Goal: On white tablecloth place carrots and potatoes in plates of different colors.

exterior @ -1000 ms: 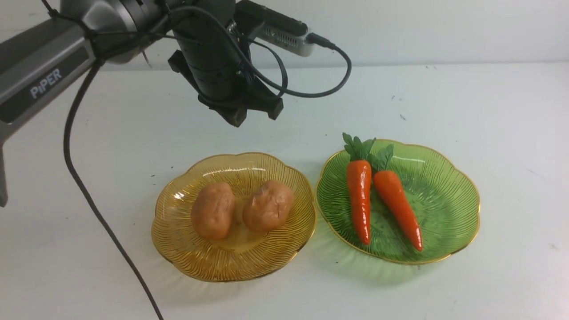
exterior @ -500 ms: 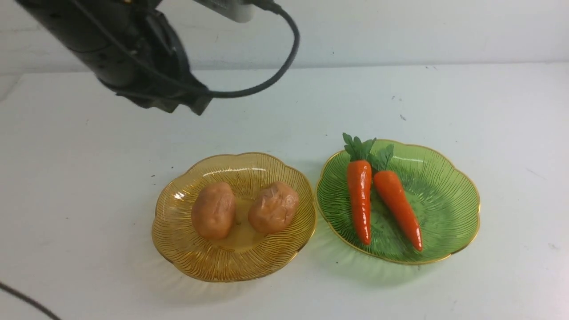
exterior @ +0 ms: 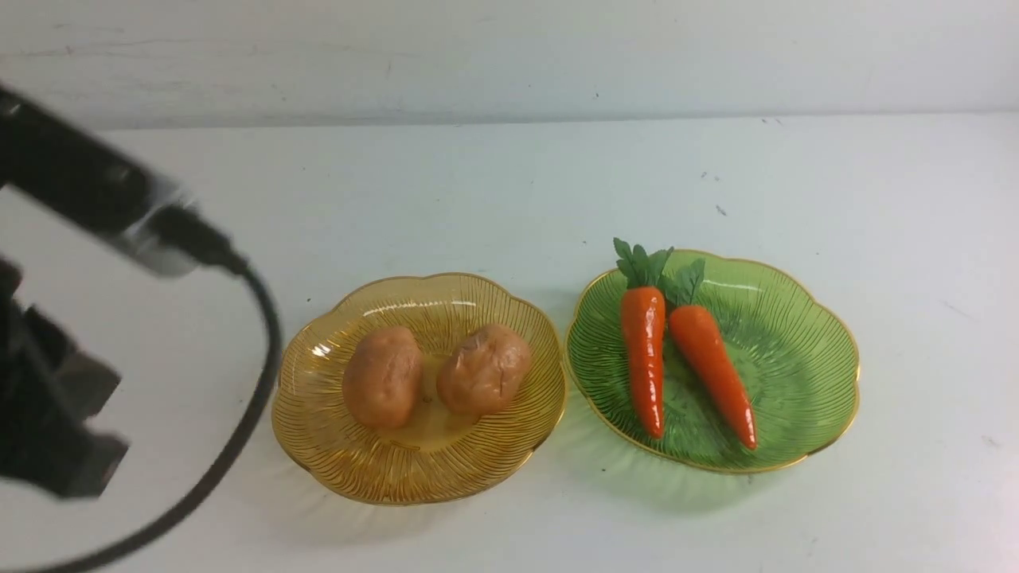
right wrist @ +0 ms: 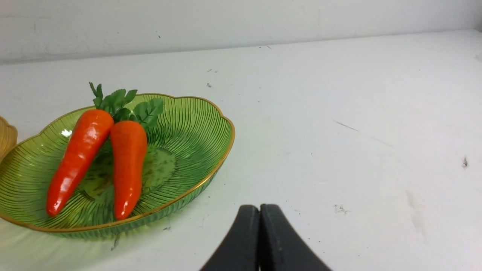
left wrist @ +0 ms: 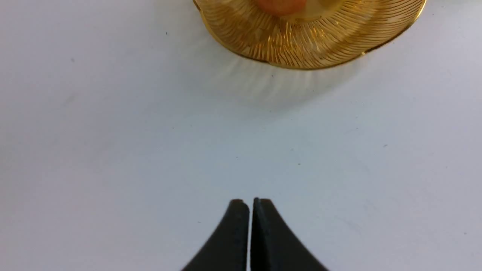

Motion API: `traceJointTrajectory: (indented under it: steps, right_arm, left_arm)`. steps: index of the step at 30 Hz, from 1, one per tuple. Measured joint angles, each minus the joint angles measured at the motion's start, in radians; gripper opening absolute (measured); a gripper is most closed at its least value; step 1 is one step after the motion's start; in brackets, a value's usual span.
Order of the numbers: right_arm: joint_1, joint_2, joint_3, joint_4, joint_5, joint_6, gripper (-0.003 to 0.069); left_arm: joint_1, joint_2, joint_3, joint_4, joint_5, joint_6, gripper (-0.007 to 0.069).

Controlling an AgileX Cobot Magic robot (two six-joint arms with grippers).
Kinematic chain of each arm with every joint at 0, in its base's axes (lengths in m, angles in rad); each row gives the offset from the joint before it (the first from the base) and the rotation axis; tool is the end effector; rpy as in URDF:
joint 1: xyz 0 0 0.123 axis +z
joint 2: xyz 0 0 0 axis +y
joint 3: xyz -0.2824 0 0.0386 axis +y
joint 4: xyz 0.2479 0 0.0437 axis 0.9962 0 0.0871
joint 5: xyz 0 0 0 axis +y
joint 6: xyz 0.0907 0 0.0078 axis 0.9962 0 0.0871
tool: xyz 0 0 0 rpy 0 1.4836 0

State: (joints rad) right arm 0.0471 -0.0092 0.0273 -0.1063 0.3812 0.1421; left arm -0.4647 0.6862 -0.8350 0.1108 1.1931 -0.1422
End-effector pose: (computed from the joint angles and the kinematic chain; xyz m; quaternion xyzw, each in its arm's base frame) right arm 0.0526 -0.0011 0.1703 0.0101 0.8077 0.0107 0.5894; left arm 0.0908 -0.0350 0.3378 0.1567 0.9389 -0.0374 0.3043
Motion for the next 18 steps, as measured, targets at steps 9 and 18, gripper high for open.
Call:
traceJointTrajectory:
  steps: [9,18]
  right_arm:
    - [0.000,0.000,0.000,0.001,0.000,-0.003,-0.0015]
    - [0.000,0.000,0.000,0.001,0.000,-0.003,-0.0015]
  left_arm:
    - [0.000,-0.481,0.483,0.108,-0.700,-0.222,-0.0003]
    - [0.000,-0.538,0.555,0.128,-0.817,-0.233,-0.0003]
